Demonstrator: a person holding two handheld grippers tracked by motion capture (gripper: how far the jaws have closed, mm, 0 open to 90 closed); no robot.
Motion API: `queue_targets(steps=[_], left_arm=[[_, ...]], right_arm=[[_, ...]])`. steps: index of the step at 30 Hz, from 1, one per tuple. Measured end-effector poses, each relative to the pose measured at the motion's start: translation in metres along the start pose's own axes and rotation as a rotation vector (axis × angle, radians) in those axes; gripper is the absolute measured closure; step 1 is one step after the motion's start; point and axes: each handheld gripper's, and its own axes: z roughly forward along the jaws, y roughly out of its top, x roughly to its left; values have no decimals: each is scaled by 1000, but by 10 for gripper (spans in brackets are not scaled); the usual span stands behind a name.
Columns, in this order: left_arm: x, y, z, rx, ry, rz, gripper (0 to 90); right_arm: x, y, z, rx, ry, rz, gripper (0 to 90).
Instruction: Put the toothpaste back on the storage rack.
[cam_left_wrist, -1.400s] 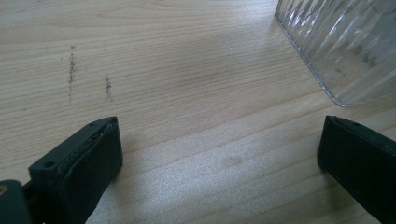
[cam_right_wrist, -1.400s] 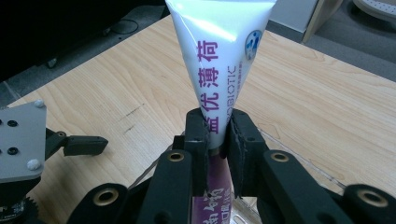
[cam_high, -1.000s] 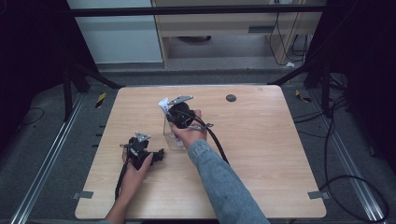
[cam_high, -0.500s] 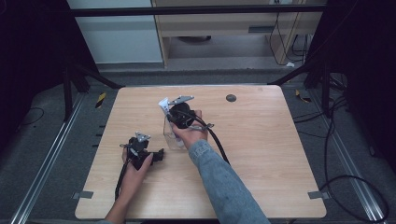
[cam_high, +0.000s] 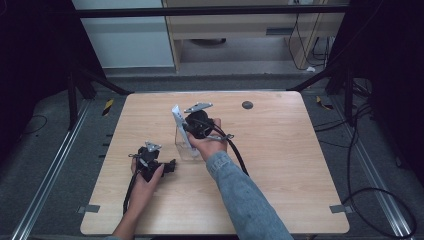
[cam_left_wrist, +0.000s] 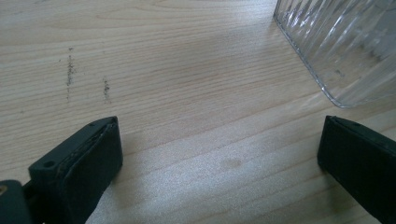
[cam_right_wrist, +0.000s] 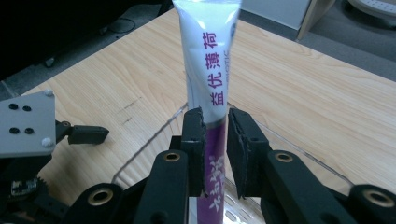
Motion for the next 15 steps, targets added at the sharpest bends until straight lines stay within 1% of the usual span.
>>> queue_targets(steps=[1, 4, 5, 10, 12, 14, 15], left_arm=[[0, 0, 0, 0, 0, 1, 0], [0, 0, 0, 1, 0, 1, 0], [0, 0, 0, -2, 0, -1, 0], [0, 0, 0, 0, 0, 1, 0], [0, 0, 0, 0, 0, 1, 0], [0, 0, 0, 0, 0, 1, 0], [0, 0, 0, 1, 0, 2, 0]], right_arm=[[-1, -1, -6, -2, -3, 0, 767], [-2, -2, -10, -2, -8, 0, 768], [-3, -4, -14, 1, -12, -2, 770], [-4, -6, -20, 4, -16, 2, 772], [-5, -6, -22, 2, -16, -5, 772], [-5, -6, -24, 7, -16, 4, 772], [-8, -7, -25, 2, -17, -5, 770]])
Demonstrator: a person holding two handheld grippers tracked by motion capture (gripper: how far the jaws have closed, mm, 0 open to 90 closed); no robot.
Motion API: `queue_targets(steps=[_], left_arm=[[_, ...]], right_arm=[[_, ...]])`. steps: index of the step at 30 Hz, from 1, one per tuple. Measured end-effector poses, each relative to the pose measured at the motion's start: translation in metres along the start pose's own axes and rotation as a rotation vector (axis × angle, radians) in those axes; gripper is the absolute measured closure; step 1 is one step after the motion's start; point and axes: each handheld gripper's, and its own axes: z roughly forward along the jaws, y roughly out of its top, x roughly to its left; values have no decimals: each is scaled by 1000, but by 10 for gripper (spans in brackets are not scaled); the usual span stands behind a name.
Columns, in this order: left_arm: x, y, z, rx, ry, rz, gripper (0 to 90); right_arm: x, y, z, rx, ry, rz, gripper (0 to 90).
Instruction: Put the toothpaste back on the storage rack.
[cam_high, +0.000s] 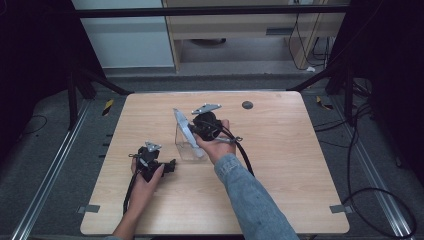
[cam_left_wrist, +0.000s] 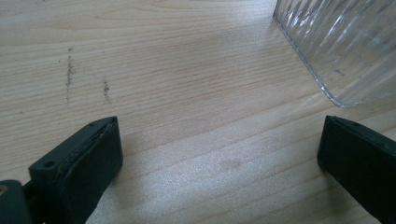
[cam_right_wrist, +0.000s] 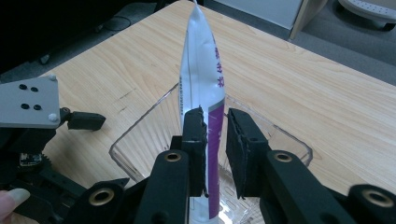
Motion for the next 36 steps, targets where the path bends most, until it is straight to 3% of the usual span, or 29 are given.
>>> queue_targets(steps=[25, 36], left_arm=[[0, 0, 0, -1, 0, -1, 0], [0, 0, 0, 1, 0, 1, 0]], right_arm=[[-21, -5, -17, 13, -11, 2, 745], [-30, -9, -16, 41, 9, 17, 552]])
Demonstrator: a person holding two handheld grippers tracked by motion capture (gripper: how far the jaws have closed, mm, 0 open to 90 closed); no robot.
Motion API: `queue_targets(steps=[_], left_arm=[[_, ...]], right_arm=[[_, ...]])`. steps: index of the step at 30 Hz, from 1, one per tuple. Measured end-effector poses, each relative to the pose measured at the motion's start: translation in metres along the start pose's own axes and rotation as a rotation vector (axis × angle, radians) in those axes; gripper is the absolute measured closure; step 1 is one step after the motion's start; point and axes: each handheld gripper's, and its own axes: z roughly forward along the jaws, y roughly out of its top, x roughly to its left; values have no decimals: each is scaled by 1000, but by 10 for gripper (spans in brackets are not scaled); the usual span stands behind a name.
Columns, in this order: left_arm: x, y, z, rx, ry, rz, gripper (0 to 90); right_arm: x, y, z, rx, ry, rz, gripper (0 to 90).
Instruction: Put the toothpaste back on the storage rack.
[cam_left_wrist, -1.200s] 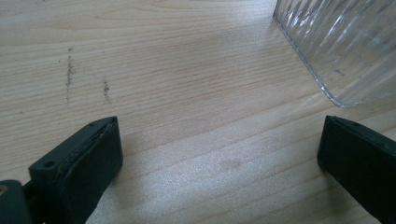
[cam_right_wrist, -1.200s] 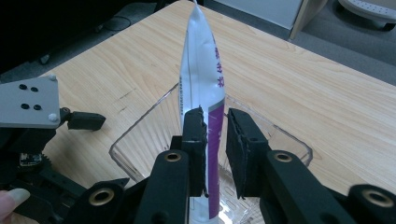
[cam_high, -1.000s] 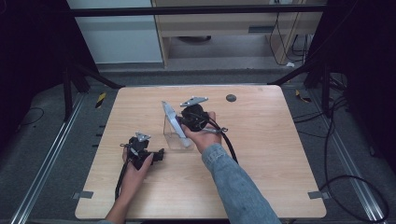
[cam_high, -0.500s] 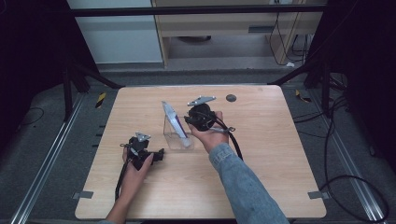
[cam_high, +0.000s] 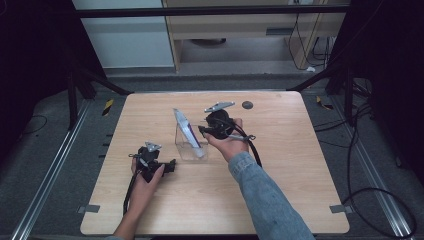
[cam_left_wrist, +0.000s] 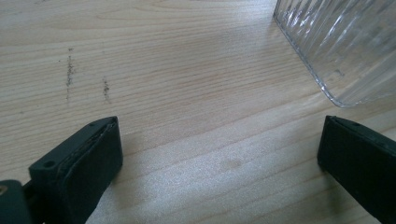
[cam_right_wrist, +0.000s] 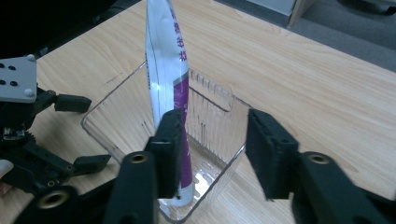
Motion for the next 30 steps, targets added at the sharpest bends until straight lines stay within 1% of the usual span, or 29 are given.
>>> queue_targets(steps=[2, 3, 4, 5, 6, 7, 8, 9, 11, 12, 13, 15, 17, 20, 25, 26, 30], left_arm=[[0, 0, 0, 0, 0, 0, 0], [0, 0, 0, 0, 0, 0, 0], [0, 1, 0, 1, 0, -1, 0], [0, 1, 0, 1, 0, -1, 0], [0, 1, 1, 1, 0, 0, 0], [-1, 1, 1, 2, 0, 0, 0], [-1, 1, 1, 1, -1, 0, 0], [-1, 1, 1, 1, -1, 0, 0], [-1, 2, 1, 1, -1, 1, 0], [-1, 2, 2, 1, -1, 2, 0], [-1, 2, 2, 1, -1, 2, 0], [-1, 2, 2, 1, -2, 2, 0], [-1, 2, 2, 0, -2, 2, 0], [-1, 2, 2, 0, -2, 2, 0], [-1, 2, 2, 0, -2, 2, 0], [-1, 2, 2, 0, -2, 2, 0], [-1, 2, 2, 0, -2, 1, 0]], right_arm=[[-3, -2, -1, 14, 7, 5, 463], [-3, -3, -1, 22, 7, 4, 442], [-5, -5, -3, 22, -7, -1, 396], [-5, -5, -3, 22, -7, -1, 396], [-7, -6, -5, 19, -5, 8, 377], [-10, -8, -6, 8, 4, 15, 341], [-16, -10, -7, -7, 0, 16, 282], [-16, -10, -7, -7, 0, 16, 282], [-23, -13, -7, 5, -2, 43, 211], [-28, -16, -8, 20, 1, 45, 183], [-28, -16, -8, 20, 1, 45, 183], [-34, -20, -11, 25, 3, 44, 154], [-39, -26, -15, 15, -2, 52, 132], [-44, -32, -19, 10, -17, 49, 128], [-50, -36, -25, 4, -39, 44, 122], [-53, -37, -29, -2, -45, 44, 119], [-58, -39, -32, 2, -58, 39, 123]])
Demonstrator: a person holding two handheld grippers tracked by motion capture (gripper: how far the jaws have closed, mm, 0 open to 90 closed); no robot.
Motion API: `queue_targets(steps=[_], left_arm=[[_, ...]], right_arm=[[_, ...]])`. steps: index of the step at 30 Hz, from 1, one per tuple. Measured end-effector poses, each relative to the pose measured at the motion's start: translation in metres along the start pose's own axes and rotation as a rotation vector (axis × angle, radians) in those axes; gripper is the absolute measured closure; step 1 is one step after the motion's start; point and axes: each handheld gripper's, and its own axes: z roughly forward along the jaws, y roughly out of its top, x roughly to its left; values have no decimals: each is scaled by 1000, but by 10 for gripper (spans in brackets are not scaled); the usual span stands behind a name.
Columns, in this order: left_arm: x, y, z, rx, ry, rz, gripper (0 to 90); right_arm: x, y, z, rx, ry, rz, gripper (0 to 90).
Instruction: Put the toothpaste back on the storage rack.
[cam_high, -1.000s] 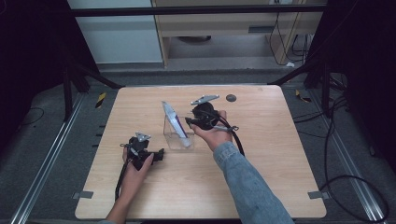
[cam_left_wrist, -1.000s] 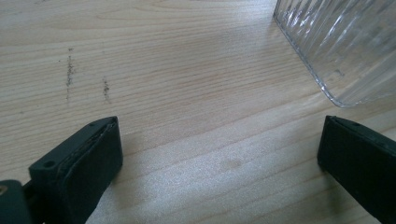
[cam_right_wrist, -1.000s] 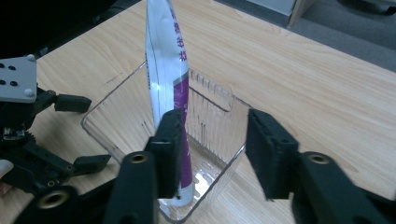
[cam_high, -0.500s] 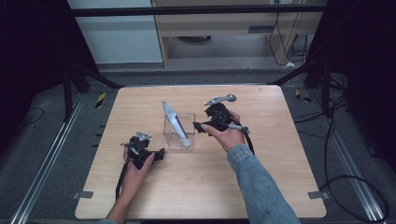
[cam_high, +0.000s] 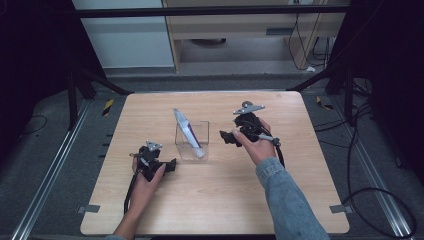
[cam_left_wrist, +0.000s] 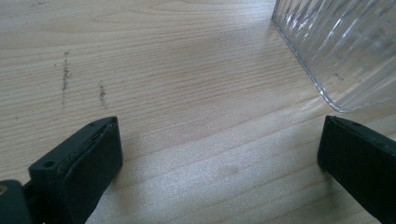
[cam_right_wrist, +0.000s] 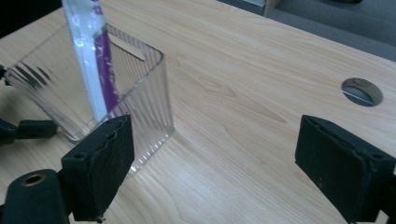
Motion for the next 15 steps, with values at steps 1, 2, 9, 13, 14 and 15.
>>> queue_targets(steps=[1, 2, 9, 13, 14, 15], left_arm=[[0, 0, 0, 0, 0, 0, 0], [0, 0, 0, 0, 0, 0, 0], [0, 0, 0, -1, 0, -1, 0], [0, 0, 0, -1, 0, 0, 0], [0, 0, 0, -1, 0, -1, 0], [0, 0, 0, -1, 0, -1, 0]], right_arm=[[-3, -2, -2, 2, -16, -9, 134], [-5, -3, -2, 1, -21, -9, 135], [-15, -10, -6, -7, -56, -8, 145], [-20, -13, -7, -21, -70, -18, 141], [-21, -14, -8, -21, -76, -15, 140], [-23, -15, -8, -24, -83, -15, 140]])
